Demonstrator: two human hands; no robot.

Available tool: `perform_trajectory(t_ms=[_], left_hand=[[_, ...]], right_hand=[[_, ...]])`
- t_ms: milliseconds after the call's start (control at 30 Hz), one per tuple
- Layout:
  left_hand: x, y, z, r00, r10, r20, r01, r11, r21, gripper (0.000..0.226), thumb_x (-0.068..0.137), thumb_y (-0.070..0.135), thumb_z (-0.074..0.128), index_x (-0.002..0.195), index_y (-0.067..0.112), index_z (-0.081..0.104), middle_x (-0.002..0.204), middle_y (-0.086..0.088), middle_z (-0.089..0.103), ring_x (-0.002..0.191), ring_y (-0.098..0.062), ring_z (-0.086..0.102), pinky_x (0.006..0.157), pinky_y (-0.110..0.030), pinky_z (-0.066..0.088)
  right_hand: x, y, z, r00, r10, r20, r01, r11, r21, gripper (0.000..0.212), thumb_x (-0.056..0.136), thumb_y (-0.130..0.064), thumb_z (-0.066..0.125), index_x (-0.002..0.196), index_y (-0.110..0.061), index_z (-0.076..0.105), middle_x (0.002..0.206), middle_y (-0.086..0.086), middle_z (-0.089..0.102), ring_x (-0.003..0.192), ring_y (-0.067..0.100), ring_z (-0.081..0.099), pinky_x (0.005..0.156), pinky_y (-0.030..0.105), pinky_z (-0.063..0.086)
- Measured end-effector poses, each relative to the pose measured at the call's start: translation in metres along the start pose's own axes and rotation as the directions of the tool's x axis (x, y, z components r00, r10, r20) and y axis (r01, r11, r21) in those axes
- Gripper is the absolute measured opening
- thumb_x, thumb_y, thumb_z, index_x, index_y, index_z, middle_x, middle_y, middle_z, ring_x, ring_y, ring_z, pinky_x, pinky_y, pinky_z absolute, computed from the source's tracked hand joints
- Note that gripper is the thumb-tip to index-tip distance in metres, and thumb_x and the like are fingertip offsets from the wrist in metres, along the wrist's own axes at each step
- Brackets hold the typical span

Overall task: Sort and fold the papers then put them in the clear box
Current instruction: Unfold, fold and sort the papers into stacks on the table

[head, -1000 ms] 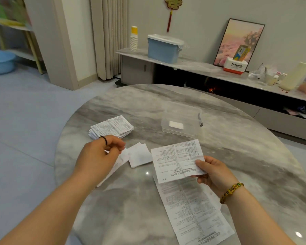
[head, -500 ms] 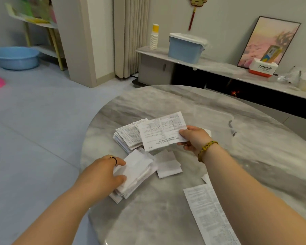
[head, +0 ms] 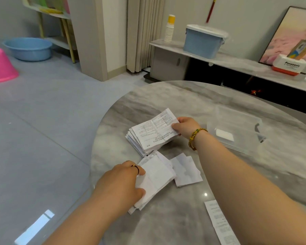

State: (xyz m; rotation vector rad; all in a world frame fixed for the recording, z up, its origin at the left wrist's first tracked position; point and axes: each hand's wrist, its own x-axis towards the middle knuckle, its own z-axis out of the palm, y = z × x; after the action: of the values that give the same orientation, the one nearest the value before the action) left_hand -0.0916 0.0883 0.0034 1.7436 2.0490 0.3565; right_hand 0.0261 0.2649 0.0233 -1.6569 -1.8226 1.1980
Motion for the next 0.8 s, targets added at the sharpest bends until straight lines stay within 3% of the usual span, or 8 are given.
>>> perform_trajectory(t_ms=[100,233,433,600,700,800], left_hand=[[0.000,0.002,-0.001,1.000,0.001,0.001,-0.001,1.000,-0.010,0.043,0.089,0.032,0.050,0.131,0.034,0.040,0.135,0.019,0.036,0.122,-0.006,0.041,0.092,-0.019,0.039],[0.002,0.003,-0.001,1.000,-0.001,0.006,0.001,1.000,-0.004,0.043,0.089,0.033,0.050,0.131,0.034,0.039,0.135,0.019,0.035,0.123,-0.007,0.040,0.094,-0.020,0.039],[0.001,0.002,-0.002,1.000,0.005,0.002,-0.005,1.000,-0.021,0.041,0.091,0.034,0.048,0.131,0.033,0.040,0.136,0.021,0.034,0.123,-0.005,0.039,0.094,-0.019,0.040],[0.002,0.001,-0.003,1.000,0.010,-0.027,-0.012,0.998,-0.061,0.033,0.094,0.034,0.043,0.126,0.028,0.047,0.134,0.018,0.038,0.122,-0.006,0.041,0.099,-0.021,0.039],[0.001,0.005,-0.004,0.998,0.025,-0.065,-0.030,0.997,-0.071,0.033,0.096,0.035,0.037,0.124,0.024,0.051,0.132,0.015,0.043,0.121,-0.007,0.043,0.100,-0.023,0.038],[-0.002,0.012,-0.005,0.993,0.034,-0.111,-0.043,0.996,-0.082,0.034,0.097,0.035,0.035,0.122,0.021,0.053,0.130,0.012,0.046,0.120,-0.008,0.044,0.099,-0.023,0.038]], right_hand=[[0.005,0.002,0.002,1.000,-0.014,0.010,0.015,0.998,-0.055,0.032,0.091,0.001,0.039,0.117,-0.001,0.058,0.119,0.014,0.061,0.085,0.016,0.050,0.047,0.005,0.040],[0.008,0.005,0.006,0.999,-0.023,-0.026,0.021,0.997,-0.077,0.032,0.091,-0.001,0.040,0.118,-0.004,0.057,0.120,0.013,0.061,0.090,0.016,0.051,0.077,0.020,0.040],[0.008,0.012,0.003,0.997,-0.012,-0.081,0.009,0.999,-0.045,0.042,0.092,-0.009,0.047,0.133,-0.008,0.041,0.132,0.012,0.047,0.120,0.025,0.048,0.094,0.023,0.035],[0.000,0.015,-0.010,0.990,-0.021,-0.139,0.015,0.999,-0.045,0.040,0.092,-0.010,0.046,0.132,-0.008,0.044,0.138,0.011,0.043,0.123,0.025,0.045,0.097,0.027,0.036],[-0.013,0.020,-0.023,0.977,-0.046,-0.206,0.024,0.994,-0.110,0.034,0.090,-0.008,0.045,0.123,-0.009,0.052,0.128,0.009,0.050,0.109,0.024,0.050,0.095,0.031,0.040],[-0.037,0.028,-0.042,0.976,-0.070,-0.204,0.041,0.989,-0.142,0.031,0.089,-0.006,0.045,0.118,-0.006,0.055,0.106,0.004,0.048,0.092,0.016,0.045,0.065,0.017,0.041]])
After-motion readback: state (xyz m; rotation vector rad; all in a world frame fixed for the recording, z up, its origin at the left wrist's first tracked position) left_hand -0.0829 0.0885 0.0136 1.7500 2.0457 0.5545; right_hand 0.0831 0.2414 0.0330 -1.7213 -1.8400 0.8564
